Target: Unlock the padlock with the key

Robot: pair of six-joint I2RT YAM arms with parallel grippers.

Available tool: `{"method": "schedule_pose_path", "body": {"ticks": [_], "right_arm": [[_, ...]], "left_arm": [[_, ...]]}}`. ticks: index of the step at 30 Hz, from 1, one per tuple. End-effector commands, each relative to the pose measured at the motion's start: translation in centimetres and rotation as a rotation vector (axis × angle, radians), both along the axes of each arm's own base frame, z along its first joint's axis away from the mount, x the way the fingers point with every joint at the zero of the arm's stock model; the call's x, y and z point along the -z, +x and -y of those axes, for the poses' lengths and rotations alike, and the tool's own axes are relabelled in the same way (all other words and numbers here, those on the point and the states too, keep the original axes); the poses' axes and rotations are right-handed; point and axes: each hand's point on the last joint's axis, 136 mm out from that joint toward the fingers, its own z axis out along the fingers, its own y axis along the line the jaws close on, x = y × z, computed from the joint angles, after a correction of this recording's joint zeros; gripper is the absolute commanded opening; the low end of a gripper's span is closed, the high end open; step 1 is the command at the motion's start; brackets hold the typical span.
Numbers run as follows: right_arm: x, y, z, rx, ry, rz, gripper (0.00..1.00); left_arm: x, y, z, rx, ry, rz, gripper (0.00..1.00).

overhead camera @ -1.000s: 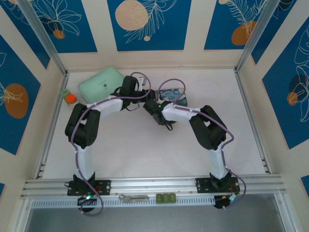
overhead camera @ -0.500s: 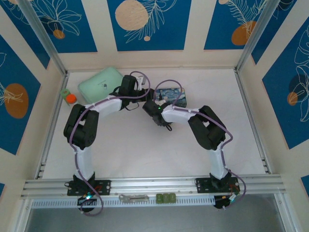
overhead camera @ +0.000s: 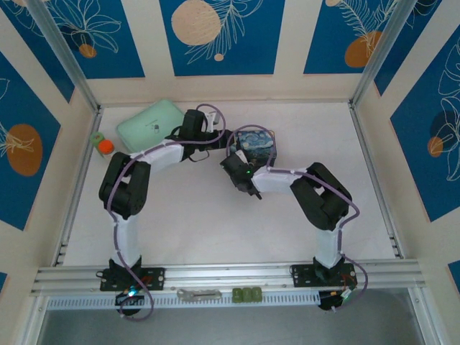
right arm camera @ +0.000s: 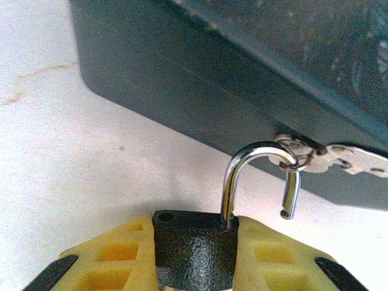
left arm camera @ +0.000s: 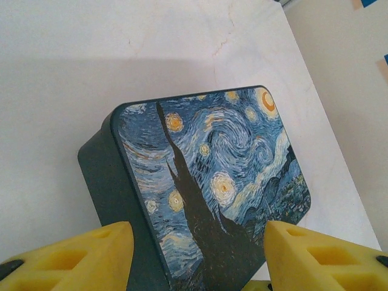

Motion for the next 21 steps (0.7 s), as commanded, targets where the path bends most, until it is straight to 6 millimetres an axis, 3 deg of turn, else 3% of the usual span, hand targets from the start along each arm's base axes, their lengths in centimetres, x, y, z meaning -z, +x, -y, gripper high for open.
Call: {"method": "schedule_pose_path", "body": {"ticks": [1, 7, 16, 21], "right_arm": [[-2.2, 1.5, -2.9, -0.146, 0.086, 0.088, 0.00], [-3.2, 2.5, -5.1, -0.265, 0.141, 0.125, 0.00], [-5.5, 2.6, -6.8, -0.380, 0.299, 0.183, 0.00], [-8.3, 3.1, -6.9, -0.398, 0.386, 0.283, 0.00]], "left_arm": [[0.6, 0.0, 0.1, 0.013, -0.013, -0.040, 0.59], [0.6, -0.3, -0.8, -0.004, 0.013, -0.031, 0.59], [1.5, -0.1, -1.6, -0.028, 0.019, -0.053, 0.59], [0.7, 0.2, -2.1, -0.039, 0.001, -0.043, 0.59]]}}
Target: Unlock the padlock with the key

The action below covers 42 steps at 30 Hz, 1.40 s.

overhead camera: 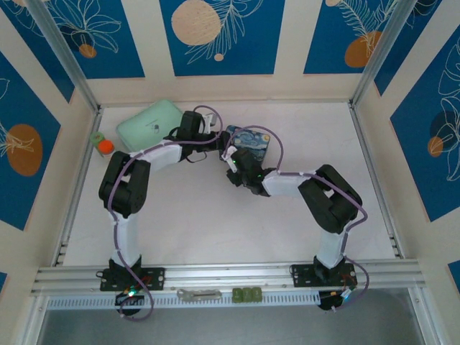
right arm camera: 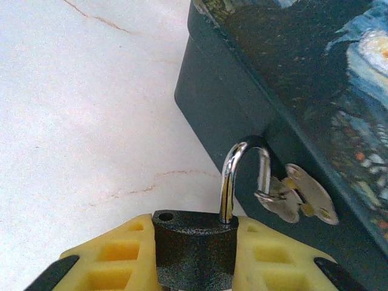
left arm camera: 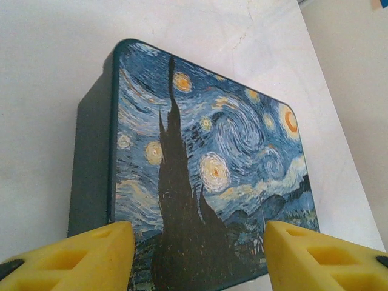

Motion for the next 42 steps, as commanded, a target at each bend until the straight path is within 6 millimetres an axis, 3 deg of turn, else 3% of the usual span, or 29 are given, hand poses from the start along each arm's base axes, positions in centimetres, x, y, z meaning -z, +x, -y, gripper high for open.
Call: {"method": "schedule_pose_path", "body": {"ticks": [1, 10, 15, 20, 27, 31, 34, 42], "right_arm": [[-6.3, 1.6, -2.0, -0.052, 0.178, 0.153, 0.00], [-10.5, 2.3, -2.0, -0.061, 0.370, 0.125, 0.00], [-9.1, 2.6, -2.1, -0.064, 0.350, 0.078, 0.00], [-7.3, 1.8, -1.0, -0.041, 0.310, 0.046, 0.00], [-8.8, 0.2, 0.1, 0.004, 0.367, 0.015, 0.00], [-10.2, -1.3, 1.3, 0.064, 0.394, -0.053, 0.00], [-10.2, -2.8, 3.5, 0.195, 0.415, -0.149, 0.00], [-6.6, -10.5, 9.0, 0.524, 0.329, -0.448, 0.00]], "left_arm": [[-0.7, -0.2, -0.8, -0.010, -0.011, -0.009, 0.59], [-0.6, -0.6, -1.0, -0.017, -0.029, -0.019, 0.59], [-0.1, -1.1, -0.7, -0.015, -0.074, -0.039, 0.58], [-1.0, -1.9, -0.4, -0.010, -0.116, -0.028, 0.58], [-2.9, -2.1, -1.9, -0.044, -0.092, 0.036, 0.58], [-4.0, -2.2, -3.3, -0.080, -0.073, 0.065, 0.59], [-5.0, -2.7, -4.5, -0.109, -0.069, 0.085, 0.59], [-6.8, -5.5, -7.1, -0.154, -0.026, 0.148, 0.61]]}}
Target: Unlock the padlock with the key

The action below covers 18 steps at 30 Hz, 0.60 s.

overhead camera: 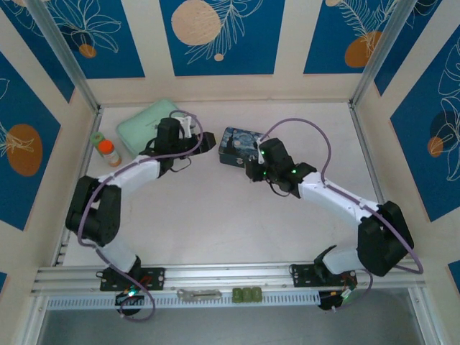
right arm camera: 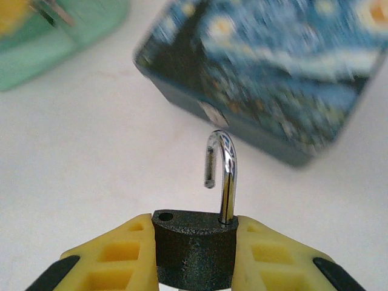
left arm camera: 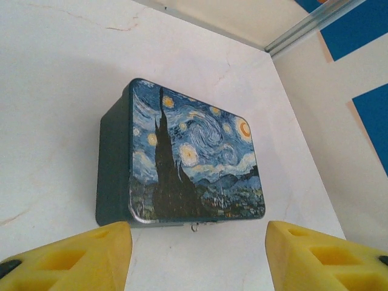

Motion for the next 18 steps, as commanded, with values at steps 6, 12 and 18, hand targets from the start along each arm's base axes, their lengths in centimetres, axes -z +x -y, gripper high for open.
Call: {"method": "schedule_pose_path", "body": {"ticks": [6, 12, 18], "right_arm": [[4.5, -7.7, 3.2, 0.190, -0.088, -0.286, 0.00], [7.4, -7.7, 1.6, 0.190, -0.118, -0.327, 0.00], [8.7, -5.9, -0.1, 0.180, -0.163, -0.321, 0.00]], "left_arm": [[0.6, -2.6, -4.1, -0.090, 0.075, 0.015, 0.87], [1.5, -4.4, -7.5, -0.185, 0.168, 0.024, 0.99], [2.0, -5.9, -10.4, -0.265, 0.213, 0.020, 0.99]]}}
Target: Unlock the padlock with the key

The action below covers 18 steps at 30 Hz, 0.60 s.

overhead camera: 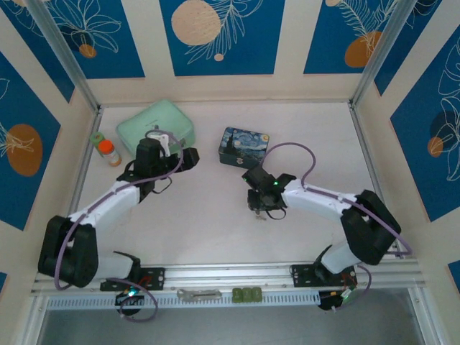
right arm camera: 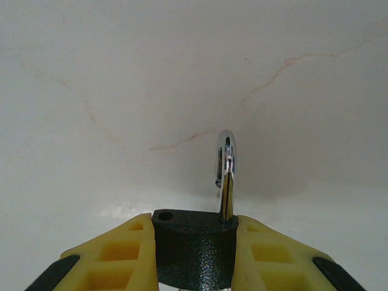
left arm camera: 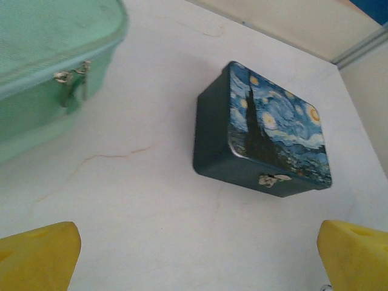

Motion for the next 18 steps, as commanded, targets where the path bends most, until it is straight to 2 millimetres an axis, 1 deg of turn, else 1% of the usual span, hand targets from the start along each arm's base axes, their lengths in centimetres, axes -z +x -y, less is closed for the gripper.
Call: {"method": "schedule_pose_path", "body": {"ticks": [1, 5, 8, 10, 12, 15, 17, 18], "right_arm": [[-0.9, 2.0, -1.5, 0.020, 0.018, 0.058, 0.00], [-0.3, 2.8, -2.1, 0.022, 0.009, 0.060, 0.01], [0.0, 3.2, -2.6, 0.021, 0.008, 0.056, 0.17], [-0.3, 3.4, -2.9, 0.018, 0.020, 0.058, 0.26], [-1.1, 3.7, -3.2, 0.013, 0.036, 0.081, 0.34], [-3.3, 4.4, -3.1, 0.001, 0.068, 0.137, 0.48], [-5.1, 5.0, -2.6, -0.003, 0.086, 0.181, 0.65], [-5.8, 5.4, -2.0, -0.001, 0.090, 0.201, 0.70]], "left_arm": [[0.6, -0.7, -2.5, -0.074, 0.062, -0.001, 0.99], [0.9, -1.2, -3.9, -0.114, 0.080, -0.002, 0.99], [1.0, -1.5, -4.5, -0.136, 0.092, -0.004, 0.99], [1.1, -1.5, -5.1, -0.153, 0.101, -0.006, 0.99], [1.2, -1.5, -5.6, -0.169, 0.113, -0.003, 0.99], [1.1, -1.5, -6.9, -0.208, 0.141, 0.006, 0.99], [0.9, -1.6, -7.9, -0.239, 0.160, 0.014, 0.99], [0.8, -1.5, -8.4, -0.257, 0.168, 0.020, 0.99]]}}
